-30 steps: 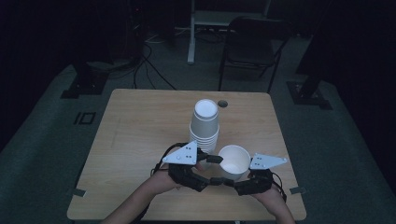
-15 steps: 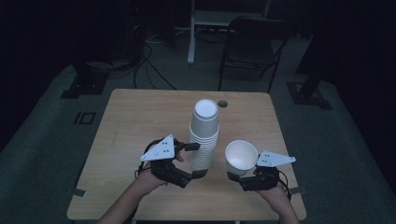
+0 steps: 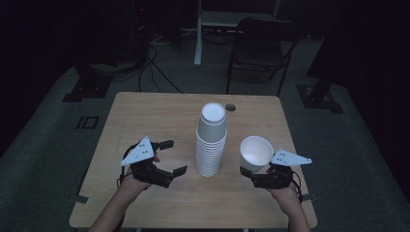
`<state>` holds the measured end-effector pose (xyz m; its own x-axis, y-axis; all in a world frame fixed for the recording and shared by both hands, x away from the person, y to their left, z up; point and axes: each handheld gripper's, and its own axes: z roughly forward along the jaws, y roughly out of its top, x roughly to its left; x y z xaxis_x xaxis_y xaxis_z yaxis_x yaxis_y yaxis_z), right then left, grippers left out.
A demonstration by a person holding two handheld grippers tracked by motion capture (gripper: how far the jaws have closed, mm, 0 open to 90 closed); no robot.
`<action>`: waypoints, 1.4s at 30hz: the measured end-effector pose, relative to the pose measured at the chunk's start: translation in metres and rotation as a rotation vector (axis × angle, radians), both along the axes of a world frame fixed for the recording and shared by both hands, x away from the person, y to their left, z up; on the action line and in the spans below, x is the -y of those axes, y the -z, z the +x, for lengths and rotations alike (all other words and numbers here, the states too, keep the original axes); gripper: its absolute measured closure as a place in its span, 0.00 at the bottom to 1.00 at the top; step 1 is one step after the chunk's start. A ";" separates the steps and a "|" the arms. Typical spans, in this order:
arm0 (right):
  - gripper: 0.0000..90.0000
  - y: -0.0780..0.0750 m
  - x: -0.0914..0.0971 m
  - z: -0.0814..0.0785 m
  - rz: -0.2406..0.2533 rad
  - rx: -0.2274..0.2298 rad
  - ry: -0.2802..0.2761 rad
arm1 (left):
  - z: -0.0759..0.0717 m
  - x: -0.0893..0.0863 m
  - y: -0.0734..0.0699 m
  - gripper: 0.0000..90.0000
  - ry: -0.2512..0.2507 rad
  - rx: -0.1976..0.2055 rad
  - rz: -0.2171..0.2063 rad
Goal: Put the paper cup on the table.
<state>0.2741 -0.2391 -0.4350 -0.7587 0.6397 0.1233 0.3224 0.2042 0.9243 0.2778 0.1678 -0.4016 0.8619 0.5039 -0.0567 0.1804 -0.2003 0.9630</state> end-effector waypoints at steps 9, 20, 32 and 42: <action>0.26 0.004 0.010 0.027 0.007 0.012 0.113 | 0.001 -0.022 0.026 0.01 -0.125 -0.031 0.073; 0.26 0.027 0.011 0.062 0.001 -0.005 0.241 | 0.006 -0.046 0.060 0.01 -0.240 -0.109 0.095; 0.26 0.065 0.004 0.097 -0.051 -0.070 0.355 | 0.004 -0.074 0.094 0.01 -0.341 -0.176 0.081; 0.26 0.105 0.002 0.113 -0.113 -0.157 0.419 | 0.001 -0.077 0.107 0.01 -0.356 -0.188 0.073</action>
